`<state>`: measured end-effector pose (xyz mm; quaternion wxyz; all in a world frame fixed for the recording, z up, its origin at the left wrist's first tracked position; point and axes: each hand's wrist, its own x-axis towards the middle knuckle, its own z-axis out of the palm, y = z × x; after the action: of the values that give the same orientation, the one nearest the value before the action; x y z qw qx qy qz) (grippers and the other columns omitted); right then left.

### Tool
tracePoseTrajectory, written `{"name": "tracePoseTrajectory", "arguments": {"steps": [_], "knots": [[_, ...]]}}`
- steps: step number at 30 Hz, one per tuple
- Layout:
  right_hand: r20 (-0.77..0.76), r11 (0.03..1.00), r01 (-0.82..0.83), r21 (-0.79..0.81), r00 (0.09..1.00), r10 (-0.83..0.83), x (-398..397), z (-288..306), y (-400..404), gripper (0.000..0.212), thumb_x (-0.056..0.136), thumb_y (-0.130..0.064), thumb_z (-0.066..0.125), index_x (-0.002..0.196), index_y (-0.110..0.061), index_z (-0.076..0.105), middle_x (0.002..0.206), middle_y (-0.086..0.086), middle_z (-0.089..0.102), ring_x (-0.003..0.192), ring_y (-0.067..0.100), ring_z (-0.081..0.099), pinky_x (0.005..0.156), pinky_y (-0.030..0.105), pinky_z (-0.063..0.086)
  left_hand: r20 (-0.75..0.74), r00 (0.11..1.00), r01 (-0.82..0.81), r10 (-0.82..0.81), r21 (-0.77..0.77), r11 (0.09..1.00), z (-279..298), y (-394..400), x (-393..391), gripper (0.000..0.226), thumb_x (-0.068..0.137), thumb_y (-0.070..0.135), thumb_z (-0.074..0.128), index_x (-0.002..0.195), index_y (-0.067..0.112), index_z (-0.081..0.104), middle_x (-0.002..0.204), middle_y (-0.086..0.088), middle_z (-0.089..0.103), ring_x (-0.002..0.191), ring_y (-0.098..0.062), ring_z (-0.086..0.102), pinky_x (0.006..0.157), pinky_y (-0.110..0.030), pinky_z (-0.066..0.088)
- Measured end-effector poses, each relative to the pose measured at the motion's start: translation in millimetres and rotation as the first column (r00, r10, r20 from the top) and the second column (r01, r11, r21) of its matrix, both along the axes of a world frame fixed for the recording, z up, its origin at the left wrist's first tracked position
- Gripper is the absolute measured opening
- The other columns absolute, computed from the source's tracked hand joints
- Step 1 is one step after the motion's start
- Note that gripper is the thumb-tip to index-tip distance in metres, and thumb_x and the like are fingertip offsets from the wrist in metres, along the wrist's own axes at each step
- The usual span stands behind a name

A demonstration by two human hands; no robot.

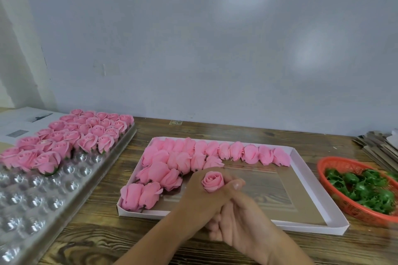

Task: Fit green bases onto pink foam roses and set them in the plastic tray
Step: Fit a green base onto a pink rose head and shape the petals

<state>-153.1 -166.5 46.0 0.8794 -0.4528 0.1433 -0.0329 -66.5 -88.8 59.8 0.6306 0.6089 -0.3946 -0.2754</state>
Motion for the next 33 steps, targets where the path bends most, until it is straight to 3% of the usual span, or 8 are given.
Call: {"name": "tracePoseTrajectory", "arguments": {"steps": [5, 11, 13, 18, 20, 24, 30, 33], "knots": [[0.111, 0.993, 0.114, 0.011, 0.987, -0.114, 2.7, -3.1, -1.3, 0.042, 0.087, -0.042, 0.05, 0.112, -0.018, 0.073, 0.109, 0.015, 0.067, 0.081, 0.019, 0.061, 0.065, 0.03, 0.049, -0.069, 0.997, -0.039, 0.037, -0.037, 0.999, -2.0, -2.4, 2.5, 0.046, 0.065, 0.052, 0.074, 0.089, 0.013, 0.075, 0.093, -0.015, 0.075, 0.077, -0.02, 0.071, 0.058, -0.025, 0.054], [0.095, 0.994, 0.09, 0.062, 0.991, -0.096, 0.0, -5.2, -4.2, 0.046, 0.085, -0.039, 0.053, 0.121, -0.013, 0.066, 0.073, 0.01, 0.057, 0.059, 0.017, 0.054, 0.057, 0.029, 0.047, -0.016, 1.0, -0.023, 0.023, -0.006, 1.0, 0.4, -1.6, 3.6, 0.059, 0.063, 0.059, 0.072, 0.093, 0.008, 0.073, 0.081, -0.031, 0.068, 0.047, -0.021, 0.05, 0.038, -0.02, 0.038], [0.062, 0.998, 0.043, 0.055, 0.997, -0.047, -0.8, -4.3, -4.5, 0.047, 0.08, -0.041, 0.06, 0.114, -0.01, 0.069, 0.065, 0.01, 0.051, 0.056, 0.018, 0.053, 0.055, 0.029, 0.048, 0.01, 1.0, 0.019, -0.019, 0.004, 1.0, 0.3, 0.1, 1.9, 0.047, 0.067, 0.059, 0.072, 0.09, 0.018, 0.075, 0.074, -0.018, 0.072, 0.045, -0.022, 0.051, 0.039, -0.021, 0.04], [0.027, 1.0, -0.009, -0.017, 1.0, 0.01, -0.9, -1.5, -2.1, 0.043, 0.078, -0.057, 0.054, 0.077, -0.02, 0.077, 0.056, 0.004, 0.05, 0.052, 0.014, 0.053, 0.054, 0.026, 0.047, -0.01, 0.998, 0.062, -0.062, 0.018, 0.998, -1.1, 0.7, 0.6, 0.032, 0.07, 0.05, 0.071, 0.082, 0.02, 0.074, 0.105, 0.012, 0.076, 0.064, -0.019, 0.066, 0.053, -0.028, 0.052], [0.026, 0.999, 0.026, -0.041, 0.999, -0.025, 0.5, -2.5, -1.2, 0.043, 0.088, -0.059, 0.051, 0.088, -0.025, 0.079, 0.066, 0.006, 0.06, 0.06, 0.015, 0.058, 0.059, 0.026, 0.049, -0.007, 0.999, 0.04, -0.04, 0.005, 0.999, 0.1, 1.5, -0.7, 0.031, 0.071, 0.053, 0.07, 0.086, 0.027, 0.077, 0.102, 0.011, 0.077, 0.06, -0.015, 0.064, 0.045, -0.023, 0.048], [0.099, 0.992, 0.126, 0.025, 0.987, -0.128, 2.5, -3.7, -2.4, 0.042, 0.089, -0.045, 0.05, 0.113, -0.021, 0.073, 0.117, 0.016, 0.067, 0.094, 0.023, 0.062, 0.078, 0.035, 0.048, -0.103, 0.995, -0.016, 0.013, -0.032, 0.999, -1.6, -0.3, 1.7, 0.026, 0.076, 0.042, 0.076, 0.094, 0.023, 0.079, 0.095, 0.002, 0.079, 0.083, -0.011, 0.075, 0.063, -0.024, 0.057], [0.193, 0.993, 0.07, 0.099, 0.977, -0.088, -1.9, -1.3, -4.7, 0.053, 0.069, -0.033, 0.082, 0.117, -0.012, 0.071, 0.114, 0.018, 0.066, 0.096, 0.023, 0.066, 0.085, 0.035, 0.052, -0.091, 0.996, -0.034, 0.028, -0.074, 0.997, -3.9, -2.9, 3.0, 0.043, 0.074, 0.044, 0.076, 0.098, 0.008, 0.074, 0.104, 0.008, 0.077, 0.089, -0.01, 0.074, 0.067, -0.024, 0.058], [0.179, 0.995, 0.089, 0.038, 0.979, -0.094, -2.4, 0.8, -6.0, 0.049, 0.076, -0.035, 0.078, 0.119, -0.013, 0.069, 0.118, 0.019, 0.062, 0.103, 0.025, 0.06, 0.089, 0.036, 0.052, -0.104, 0.995, 0.0, -0.009, -0.084, 0.996, -4.4, -2.8, 6.0, 0.036, 0.081, 0.038, 0.072, 0.1, 0.008, 0.074, 0.104, 0.006, 0.077, 0.091, -0.011, 0.073, 0.071, -0.024, 0.058]]}}
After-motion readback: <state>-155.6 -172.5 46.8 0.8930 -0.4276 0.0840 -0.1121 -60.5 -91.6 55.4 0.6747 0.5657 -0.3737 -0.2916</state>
